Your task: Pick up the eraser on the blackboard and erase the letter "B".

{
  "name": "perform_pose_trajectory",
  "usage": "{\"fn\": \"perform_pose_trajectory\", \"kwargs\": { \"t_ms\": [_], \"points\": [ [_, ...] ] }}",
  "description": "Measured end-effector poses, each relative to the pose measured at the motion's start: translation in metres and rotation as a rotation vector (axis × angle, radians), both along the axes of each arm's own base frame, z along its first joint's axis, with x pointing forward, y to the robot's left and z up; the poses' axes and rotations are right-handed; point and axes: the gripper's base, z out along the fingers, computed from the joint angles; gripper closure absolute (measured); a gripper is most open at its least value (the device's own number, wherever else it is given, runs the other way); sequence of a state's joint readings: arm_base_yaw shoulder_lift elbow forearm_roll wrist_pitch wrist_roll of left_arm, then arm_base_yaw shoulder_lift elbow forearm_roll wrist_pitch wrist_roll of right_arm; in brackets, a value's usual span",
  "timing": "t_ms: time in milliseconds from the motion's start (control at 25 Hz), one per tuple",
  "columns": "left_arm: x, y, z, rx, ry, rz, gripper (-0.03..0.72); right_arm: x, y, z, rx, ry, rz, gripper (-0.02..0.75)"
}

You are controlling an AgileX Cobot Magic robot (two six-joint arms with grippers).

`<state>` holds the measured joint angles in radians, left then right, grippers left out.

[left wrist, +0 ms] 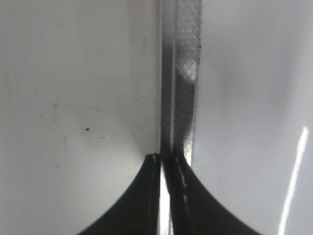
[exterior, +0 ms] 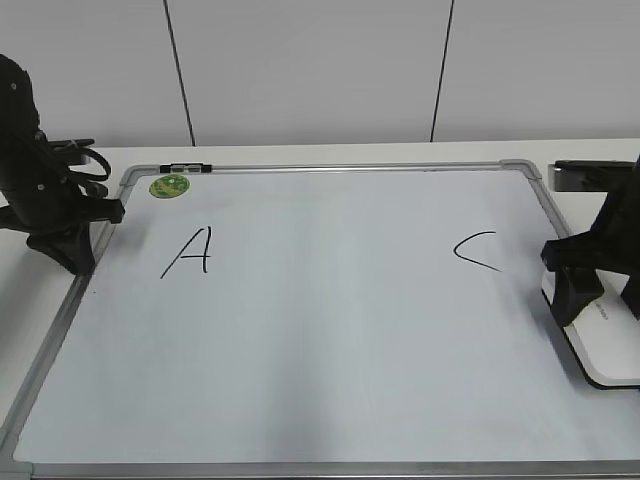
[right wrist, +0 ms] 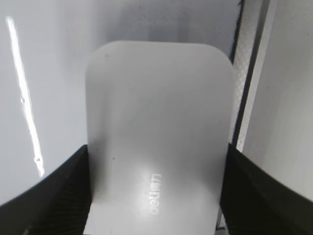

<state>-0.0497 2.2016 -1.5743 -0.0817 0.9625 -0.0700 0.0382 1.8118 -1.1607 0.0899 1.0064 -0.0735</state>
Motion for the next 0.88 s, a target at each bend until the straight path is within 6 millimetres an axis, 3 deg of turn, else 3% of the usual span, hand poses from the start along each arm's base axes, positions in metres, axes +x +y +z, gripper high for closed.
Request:
{"fn": "perform_pose_trajectory", "kwargs": {
  "t_ms": [520, 880],
  "points": [
    [0.0, 0.0, 0.0, 0.0, 0.0, 0.0, 0.669, 0.004, -0.004, -0.001, -0.04, -0.038, 0.008, 0.212],
    [0.0, 0.0, 0.0, 0.0, 0.0, 0.0, 0.669, 0.008, -0.004, -0.016, -0.043, -0.022, 0.003, 0.212]
  ]
}}
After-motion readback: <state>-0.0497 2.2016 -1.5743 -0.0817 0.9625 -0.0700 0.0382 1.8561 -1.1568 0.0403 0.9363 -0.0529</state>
